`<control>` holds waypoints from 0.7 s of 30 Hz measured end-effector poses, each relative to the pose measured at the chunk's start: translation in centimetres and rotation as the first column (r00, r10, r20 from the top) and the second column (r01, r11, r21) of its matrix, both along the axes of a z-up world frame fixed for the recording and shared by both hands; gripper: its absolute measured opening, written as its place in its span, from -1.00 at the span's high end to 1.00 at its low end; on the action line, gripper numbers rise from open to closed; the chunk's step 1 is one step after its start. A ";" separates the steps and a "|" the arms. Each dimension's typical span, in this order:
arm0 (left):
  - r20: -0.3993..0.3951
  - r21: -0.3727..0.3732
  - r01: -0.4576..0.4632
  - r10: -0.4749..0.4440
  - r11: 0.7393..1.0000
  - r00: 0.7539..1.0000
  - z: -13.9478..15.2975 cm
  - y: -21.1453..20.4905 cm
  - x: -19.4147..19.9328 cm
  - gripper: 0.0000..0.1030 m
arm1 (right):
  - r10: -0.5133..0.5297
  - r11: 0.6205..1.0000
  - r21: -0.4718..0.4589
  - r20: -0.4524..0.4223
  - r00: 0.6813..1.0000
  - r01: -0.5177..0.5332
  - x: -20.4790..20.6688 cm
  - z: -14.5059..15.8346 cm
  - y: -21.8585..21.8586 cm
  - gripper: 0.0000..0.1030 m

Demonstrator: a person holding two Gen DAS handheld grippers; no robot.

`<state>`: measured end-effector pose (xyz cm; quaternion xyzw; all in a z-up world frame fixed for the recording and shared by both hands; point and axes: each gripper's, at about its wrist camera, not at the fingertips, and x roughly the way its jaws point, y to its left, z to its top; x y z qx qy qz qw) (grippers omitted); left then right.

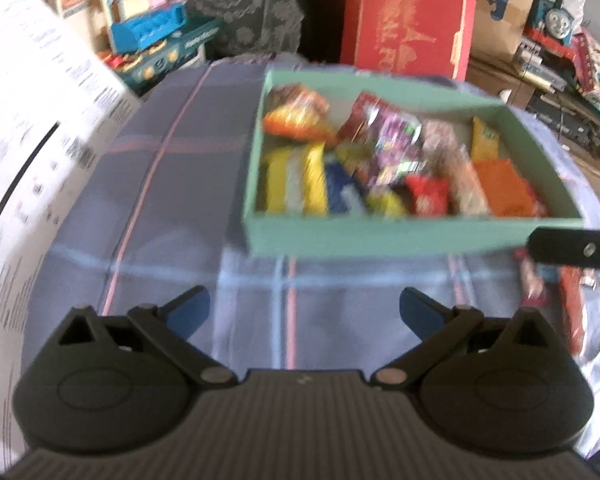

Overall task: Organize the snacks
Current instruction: 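Withdraw both tools from the box toward the remaining snacks, then grasp small orange candy with left tool while right tool grasps long orange-red packet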

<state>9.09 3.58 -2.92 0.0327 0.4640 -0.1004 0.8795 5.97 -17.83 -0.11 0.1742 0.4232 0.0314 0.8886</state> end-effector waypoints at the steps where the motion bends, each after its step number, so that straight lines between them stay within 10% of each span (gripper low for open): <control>1: -0.009 0.007 -0.008 0.008 1.000 1.000 -0.5 0.5 -0.6 -1.00 | -0.001 1.000 0.005 -0.007 1.000 0.001 -0.3 -0.3 0.1 -1.00; 14: -0.081 0.031 -0.034 0.037 0.999 0.996 -4.6 3.2 -5.0 -0.35 | -0.012 1.000 0.009 -0.076 0.997 0.013 -3.9 -3.7 0.4 -1.00; 19: -0.070 0.045 -0.012 0.015 0.999 0.997 -5.2 2.1 -4.9 0.32 | -0.091 0.996 -0.015 -0.066 0.994 0.090 -5.3 -4.1 -1.9 -1.00; 21: -0.074 0.031 0.011 -0.008 0.999 0.997 -5.1 1.5 -4.9 0.99 | -0.129 0.992 -0.020 -0.062 0.990 0.128 -6.1 -4.3 -3.1 -1.00</control>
